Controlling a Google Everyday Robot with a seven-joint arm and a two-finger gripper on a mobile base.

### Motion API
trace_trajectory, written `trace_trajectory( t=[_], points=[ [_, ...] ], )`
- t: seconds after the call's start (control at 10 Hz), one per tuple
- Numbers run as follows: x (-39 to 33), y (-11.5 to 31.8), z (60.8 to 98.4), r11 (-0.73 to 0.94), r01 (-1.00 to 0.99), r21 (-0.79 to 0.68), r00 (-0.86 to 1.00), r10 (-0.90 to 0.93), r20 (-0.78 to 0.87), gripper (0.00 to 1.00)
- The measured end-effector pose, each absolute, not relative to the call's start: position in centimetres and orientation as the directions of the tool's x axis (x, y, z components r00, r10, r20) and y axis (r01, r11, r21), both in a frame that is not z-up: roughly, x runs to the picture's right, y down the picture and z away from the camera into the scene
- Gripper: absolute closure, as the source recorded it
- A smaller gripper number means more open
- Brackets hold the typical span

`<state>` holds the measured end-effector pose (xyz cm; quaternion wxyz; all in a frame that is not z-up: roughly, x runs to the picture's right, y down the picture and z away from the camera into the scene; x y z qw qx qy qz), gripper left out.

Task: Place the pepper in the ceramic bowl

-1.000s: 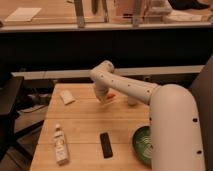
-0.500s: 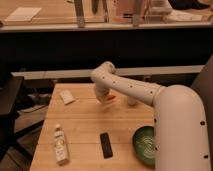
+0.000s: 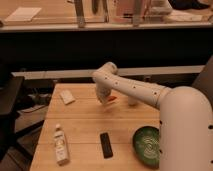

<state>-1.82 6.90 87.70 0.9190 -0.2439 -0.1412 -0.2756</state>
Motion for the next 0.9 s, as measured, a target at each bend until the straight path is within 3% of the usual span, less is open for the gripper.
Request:
trace_trajectory(
  t=[0.9],
  points=[
    [0.6, 6.4, 86.3, 0.748, 0.548, -0.375, 0.825, -0.411, 0.388, 0.98]
  ],
)
